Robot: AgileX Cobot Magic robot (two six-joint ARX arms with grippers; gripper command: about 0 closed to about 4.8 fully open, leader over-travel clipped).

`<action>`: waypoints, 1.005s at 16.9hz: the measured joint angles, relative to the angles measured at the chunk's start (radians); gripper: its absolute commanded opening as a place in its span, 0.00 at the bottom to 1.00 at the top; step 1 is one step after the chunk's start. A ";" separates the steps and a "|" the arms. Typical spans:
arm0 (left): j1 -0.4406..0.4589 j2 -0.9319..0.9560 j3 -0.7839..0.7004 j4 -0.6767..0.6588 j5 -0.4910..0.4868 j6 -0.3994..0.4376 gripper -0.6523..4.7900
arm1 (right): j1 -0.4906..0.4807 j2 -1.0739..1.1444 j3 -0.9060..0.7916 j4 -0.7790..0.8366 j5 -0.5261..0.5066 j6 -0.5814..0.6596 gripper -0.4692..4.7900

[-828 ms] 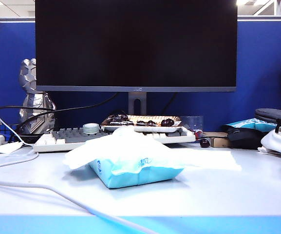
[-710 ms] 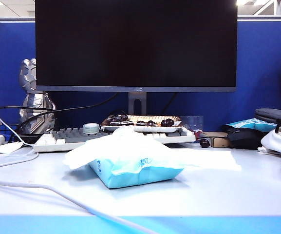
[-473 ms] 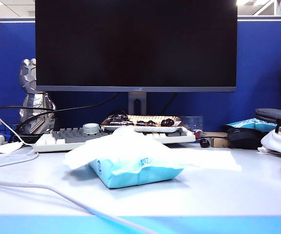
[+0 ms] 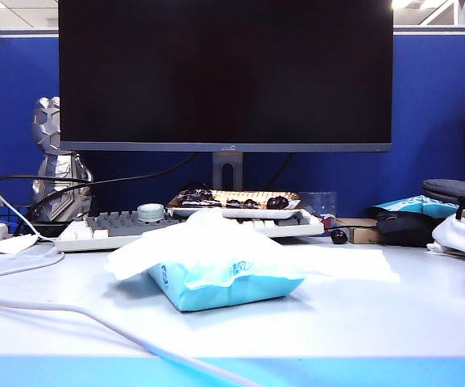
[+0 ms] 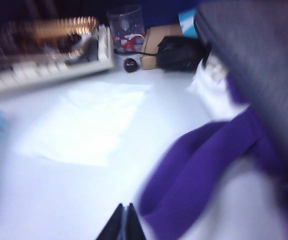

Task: Pull out a wet wipe from the sky blue wet wipes packet and place it on the table.

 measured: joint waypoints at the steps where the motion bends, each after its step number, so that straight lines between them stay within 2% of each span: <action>1: 0.000 0.000 0.000 0.000 0.000 0.000 0.11 | 0.000 0.000 0.000 0.003 -0.054 0.053 0.09; 2: 0.000 0.000 0.000 0.000 0.000 0.000 0.11 | 0.001 0.000 0.000 0.039 -0.172 0.093 0.09; 3: 0.000 0.000 0.000 0.000 0.000 0.000 0.11 | 0.002 0.000 0.006 0.070 -0.228 0.108 0.09; 8: 0.000 0.000 0.000 0.000 0.000 0.000 0.11 | 0.002 0.018 0.191 0.116 -0.237 0.155 0.09; 11: 0.000 0.000 0.000 0.000 0.000 0.000 0.11 | 0.002 0.137 0.267 0.138 -0.279 0.193 0.09; 13: 0.000 0.000 0.000 0.000 0.000 0.000 0.11 | 0.002 0.300 0.322 0.198 -0.379 0.256 0.09; 14: 0.000 0.000 0.000 0.000 0.000 0.000 0.11 | 0.003 0.430 0.385 0.267 -0.477 0.293 0.09; 15: 0.000 0.000 0.000 0.000 0.000 0.000 0.11 | 0.023 0.553 0.457 0.315 -0.569 0.322 0.09; 17: 0.000 0.000 0.000 0.000 0.000 0.000 0.11 | 0.081 0.711 0.525 0.362 -0.687 0.393 0.09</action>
